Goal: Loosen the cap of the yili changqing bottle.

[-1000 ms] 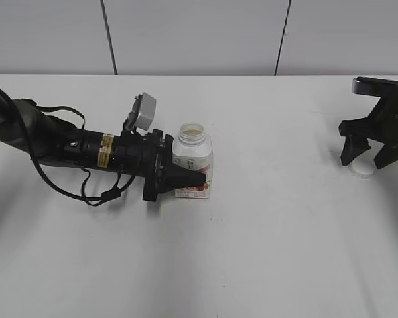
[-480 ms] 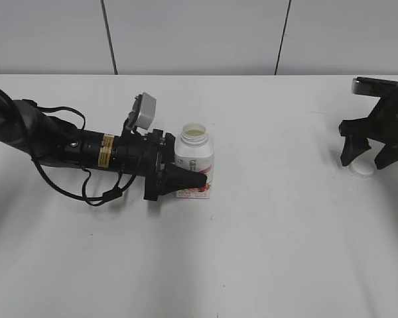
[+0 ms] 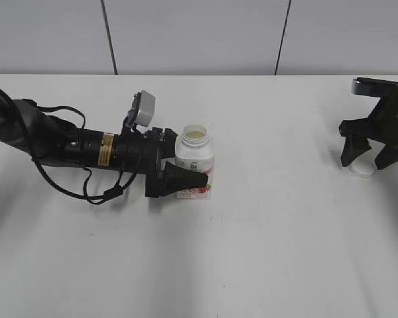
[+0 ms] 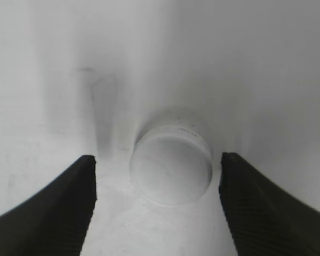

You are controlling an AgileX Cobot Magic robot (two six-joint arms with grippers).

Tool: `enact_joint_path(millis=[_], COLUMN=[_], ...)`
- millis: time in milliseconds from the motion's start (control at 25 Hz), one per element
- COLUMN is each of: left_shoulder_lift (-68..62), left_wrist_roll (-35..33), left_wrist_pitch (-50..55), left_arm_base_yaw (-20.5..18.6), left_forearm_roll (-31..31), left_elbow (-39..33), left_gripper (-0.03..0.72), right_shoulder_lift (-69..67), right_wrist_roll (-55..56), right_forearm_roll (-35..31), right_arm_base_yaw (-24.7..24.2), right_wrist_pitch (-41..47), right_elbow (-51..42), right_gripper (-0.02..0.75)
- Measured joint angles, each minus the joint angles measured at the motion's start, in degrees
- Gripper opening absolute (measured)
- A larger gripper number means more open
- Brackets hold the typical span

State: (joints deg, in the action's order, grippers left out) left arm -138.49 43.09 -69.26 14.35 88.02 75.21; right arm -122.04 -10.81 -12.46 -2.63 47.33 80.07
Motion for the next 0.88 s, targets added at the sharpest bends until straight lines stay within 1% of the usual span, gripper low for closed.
enact_joint_path(millis=[400,720,880], left_shoulder_lift=[3.2,9.8,12.8], left_wrist_roll=[1.6,6.1,9.6], left_wrist_pitch=[0.1,0.0,0.0], left_arm_base_yaw=[0.0,0.0,0.0], left_forearm_roll=[1.2,5.3,6.8], left_elbow=[0.0,0.0,0.0], left_gripper=[0.571,0.571,0.572], right_shoulder_lift=[0.0,0.0,0.0], right_wrist_roll=[0.0,0.0,0.0], right_forearm_roll=[0.0,0.0,-0.1], right_arm_base_yaw=[0.0,0.0,0.0], right_wrist_pitch=[0.2,0.4,1.1], right_elbow=[0.0,0.0,0.0], right_gripper=[0.565,0.565,0.565])
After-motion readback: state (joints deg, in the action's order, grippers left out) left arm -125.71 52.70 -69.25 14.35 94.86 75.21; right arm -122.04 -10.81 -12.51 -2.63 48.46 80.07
